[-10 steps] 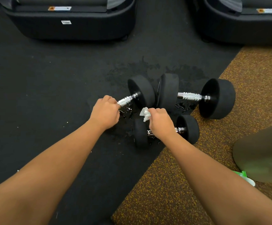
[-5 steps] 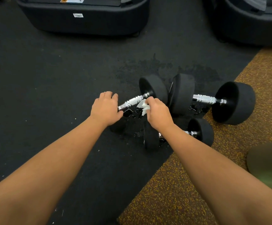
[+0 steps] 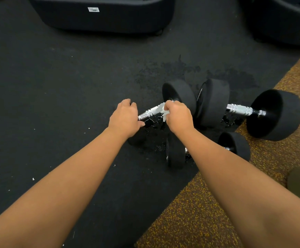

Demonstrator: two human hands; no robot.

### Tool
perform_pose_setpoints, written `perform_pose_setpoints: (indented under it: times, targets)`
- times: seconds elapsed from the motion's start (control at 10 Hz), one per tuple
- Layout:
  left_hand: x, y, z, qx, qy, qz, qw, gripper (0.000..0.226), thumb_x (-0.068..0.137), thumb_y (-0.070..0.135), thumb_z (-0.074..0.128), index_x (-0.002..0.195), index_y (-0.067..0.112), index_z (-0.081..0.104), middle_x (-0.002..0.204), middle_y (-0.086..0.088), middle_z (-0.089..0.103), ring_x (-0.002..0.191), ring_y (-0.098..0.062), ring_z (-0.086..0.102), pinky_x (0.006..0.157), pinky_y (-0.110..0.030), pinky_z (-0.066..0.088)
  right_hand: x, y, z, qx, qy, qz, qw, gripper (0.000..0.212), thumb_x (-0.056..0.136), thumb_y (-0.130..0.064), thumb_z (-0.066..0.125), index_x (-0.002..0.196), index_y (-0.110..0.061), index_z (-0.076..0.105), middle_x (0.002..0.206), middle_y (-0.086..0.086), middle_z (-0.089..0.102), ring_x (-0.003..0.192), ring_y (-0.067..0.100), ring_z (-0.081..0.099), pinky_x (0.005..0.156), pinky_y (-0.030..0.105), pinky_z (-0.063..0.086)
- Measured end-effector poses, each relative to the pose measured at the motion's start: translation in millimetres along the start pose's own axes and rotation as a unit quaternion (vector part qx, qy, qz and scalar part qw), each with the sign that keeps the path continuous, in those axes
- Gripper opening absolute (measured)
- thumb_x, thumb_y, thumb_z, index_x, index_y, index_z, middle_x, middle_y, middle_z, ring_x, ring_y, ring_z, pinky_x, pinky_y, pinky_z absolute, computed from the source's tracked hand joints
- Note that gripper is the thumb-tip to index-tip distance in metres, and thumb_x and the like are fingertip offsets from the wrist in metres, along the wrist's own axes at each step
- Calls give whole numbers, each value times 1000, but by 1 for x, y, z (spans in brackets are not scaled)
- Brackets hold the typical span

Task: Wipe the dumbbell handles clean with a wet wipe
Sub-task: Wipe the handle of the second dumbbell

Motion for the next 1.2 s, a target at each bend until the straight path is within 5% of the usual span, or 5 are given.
perform_pose_setpoints:
  times: [0.4, 0.8, 0.9, 1.2]
  targets:
    - [2, 3, 1, 17, 15, -9, 1000, 64, 81, 41, 70, 130, 5, 47, 141, -9, 37, 131, -25, 37, 98, -39, 43, 16, -13, 28, 33, -66, 11, 997, 28, 81, 2, 53, 107, -4, 62, 104, 18, 61, 95, 33, 58, 78, 34, 47]
    - [0, 2, -1, 7, 21, -4, 1000, 67, 80, 40, 72, 131, 5, 47, 140, -10, 40, 131, -25, 37, 100, -38, 42, 12, -29, 40, -2, -146, -94, 985, 29, 82, 1, 54, 111, -3, 61, 109, 15, 60, 103, 29, 55, 89, 38, 46]
    - [-1, 1, -1, 2, 25, -2, 1000, 69, 79, 40, 73, 132, 6, 46, 140, -9, 40, 131, -24, 37, 99, -37, 42, 11, -37, 39, -73, -187, -191, 961, 29, 78, -1, 58, 106, -6, 63, 109, 9, 61, 104, 27, 54, 90, 36, 45]
    - [-2, 0, -1, 6, 27, 3, 1000, 71, 77, 43, 74, 132, 7, 45, 141, -8, 40, 131, -23, 38, 99, -35, 41, 13, -38, 47, -78, -152, -198, 965, 12, 74, 2, 58, 80, -8, 62, 89, 5, 59, 93, 29, 48, 79, 37, 45]
Point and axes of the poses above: each hand's wrist, its own x-axis towards the middle knuckle, its own z-axis out of the palm, y = z × x, the point moved 2 cm from there along x, towards the middle knuckle
